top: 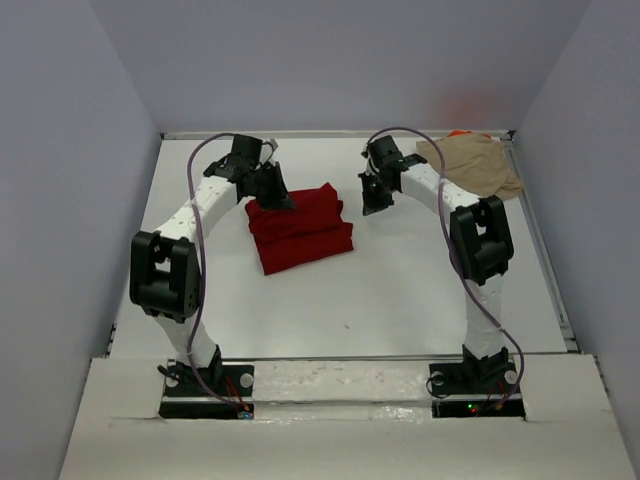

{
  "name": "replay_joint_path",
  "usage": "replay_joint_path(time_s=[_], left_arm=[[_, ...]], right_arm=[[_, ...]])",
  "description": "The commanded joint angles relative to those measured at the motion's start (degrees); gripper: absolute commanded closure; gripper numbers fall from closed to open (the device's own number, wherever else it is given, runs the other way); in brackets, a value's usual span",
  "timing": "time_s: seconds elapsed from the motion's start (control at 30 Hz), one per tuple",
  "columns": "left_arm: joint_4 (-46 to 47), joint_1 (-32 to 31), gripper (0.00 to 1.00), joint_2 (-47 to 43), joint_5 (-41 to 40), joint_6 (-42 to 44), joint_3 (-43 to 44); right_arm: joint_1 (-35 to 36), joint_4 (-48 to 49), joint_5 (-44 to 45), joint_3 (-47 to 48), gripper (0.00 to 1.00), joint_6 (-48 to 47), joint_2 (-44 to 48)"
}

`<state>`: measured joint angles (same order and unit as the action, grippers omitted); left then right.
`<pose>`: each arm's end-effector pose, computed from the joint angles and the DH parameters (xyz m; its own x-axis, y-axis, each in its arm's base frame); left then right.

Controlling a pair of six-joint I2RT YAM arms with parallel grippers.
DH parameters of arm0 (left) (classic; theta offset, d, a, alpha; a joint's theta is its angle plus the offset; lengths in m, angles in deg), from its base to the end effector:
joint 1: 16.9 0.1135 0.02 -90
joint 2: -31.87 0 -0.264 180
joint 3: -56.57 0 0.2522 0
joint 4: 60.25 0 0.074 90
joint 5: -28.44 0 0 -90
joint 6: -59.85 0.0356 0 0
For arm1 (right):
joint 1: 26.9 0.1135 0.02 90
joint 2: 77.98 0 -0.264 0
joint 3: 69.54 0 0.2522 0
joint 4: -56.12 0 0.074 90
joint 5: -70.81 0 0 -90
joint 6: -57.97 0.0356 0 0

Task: Fold and stack the t-shirts
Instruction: Neatly place the folded tshirt to the corner

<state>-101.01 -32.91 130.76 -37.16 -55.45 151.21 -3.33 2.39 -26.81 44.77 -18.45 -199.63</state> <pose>0.3685 -0.1210 0.2804 -0.8419 -0.1633 -0.5143 0.1904 0.8019 -0.5663 0.4211 0.1889 0.2104 -0.8866 -0.1329 -0.4430 -0.2541 0.9403 0.2264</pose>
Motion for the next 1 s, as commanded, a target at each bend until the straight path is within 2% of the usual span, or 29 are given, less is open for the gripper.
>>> replay_joint_path(time_s=[0.0, 0.23, 0.47, 0.97], left_arm=[[1.87, -2.35, 1.00, 5.67, 3.99, 1.31, 6.47], [0.64, -7.53, 1.00, 20.43, 9.16, 1.75, 21.85], [-2.44, -10.27, 1.00, 29.25, 11.11, 0.60, 33.01], [-11.05, -9.04, 1.00, 41.20, 10.84, -3.53, 38.65]], right_arm=[[-0.37, 1.73, -2.93, 1.75, 1.00, 0.83, 1.41], [-0.37, 1.38, -0.12, -0.79, 1.00, -0.22, 5.01], [-0.37, 1.73, 1.11, -4.66, 1.00, -0.05, 9.58], [-0.37, 1.73, 2.69, -7.74, 1.00, 0.04, 18.19]])
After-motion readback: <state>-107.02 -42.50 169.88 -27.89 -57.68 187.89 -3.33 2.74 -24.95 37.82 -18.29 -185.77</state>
